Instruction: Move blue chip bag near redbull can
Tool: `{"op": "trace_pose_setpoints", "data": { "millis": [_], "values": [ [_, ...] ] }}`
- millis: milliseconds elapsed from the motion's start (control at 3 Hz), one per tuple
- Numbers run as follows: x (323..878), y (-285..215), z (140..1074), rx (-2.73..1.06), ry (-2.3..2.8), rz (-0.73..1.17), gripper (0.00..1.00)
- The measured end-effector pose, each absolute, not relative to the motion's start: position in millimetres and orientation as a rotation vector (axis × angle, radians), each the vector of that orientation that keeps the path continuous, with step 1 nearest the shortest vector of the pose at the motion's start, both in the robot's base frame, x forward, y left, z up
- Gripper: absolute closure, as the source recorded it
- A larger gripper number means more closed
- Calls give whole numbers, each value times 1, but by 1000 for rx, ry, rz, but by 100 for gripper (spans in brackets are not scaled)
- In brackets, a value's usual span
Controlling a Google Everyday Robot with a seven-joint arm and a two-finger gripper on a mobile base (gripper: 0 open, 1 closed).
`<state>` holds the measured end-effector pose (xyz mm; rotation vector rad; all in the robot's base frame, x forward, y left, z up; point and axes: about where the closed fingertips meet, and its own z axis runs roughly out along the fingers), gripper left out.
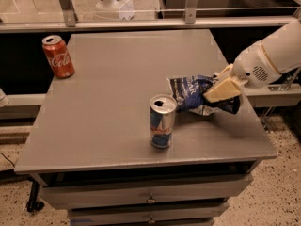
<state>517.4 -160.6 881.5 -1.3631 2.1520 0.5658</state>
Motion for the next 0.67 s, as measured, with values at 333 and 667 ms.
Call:
{"op": "trace_pose_setpoints", "data": {
  "millis": [333,667],
  "values": [
    [509,-160,875,-1358,2173,585,59],
    [503,-160,871,-1353,2186,597,36]
  ]
}}
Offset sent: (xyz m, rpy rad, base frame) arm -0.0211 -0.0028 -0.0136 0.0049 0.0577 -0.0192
